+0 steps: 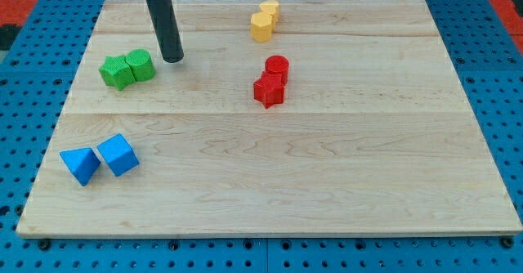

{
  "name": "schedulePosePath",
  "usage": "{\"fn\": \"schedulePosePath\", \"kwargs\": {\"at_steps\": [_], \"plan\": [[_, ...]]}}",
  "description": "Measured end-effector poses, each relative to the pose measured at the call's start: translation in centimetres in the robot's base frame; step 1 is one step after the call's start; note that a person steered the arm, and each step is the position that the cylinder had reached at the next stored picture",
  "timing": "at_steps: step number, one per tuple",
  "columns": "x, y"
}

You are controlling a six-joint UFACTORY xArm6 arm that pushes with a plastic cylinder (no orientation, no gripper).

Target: Separate the green blocks

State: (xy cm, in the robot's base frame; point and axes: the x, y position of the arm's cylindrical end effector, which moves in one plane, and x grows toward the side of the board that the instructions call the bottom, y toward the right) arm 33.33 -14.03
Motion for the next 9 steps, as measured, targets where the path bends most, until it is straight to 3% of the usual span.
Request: {"fn": "schedulePosePath", "kwargs": {"at_steps": [3, 4, 6, 7, 9], "plan": [[-2.9, -1.8], [-3.6, -5.3], [0.4, -9.1], [2.1, -7.3], [1.5, 5.3]]}}
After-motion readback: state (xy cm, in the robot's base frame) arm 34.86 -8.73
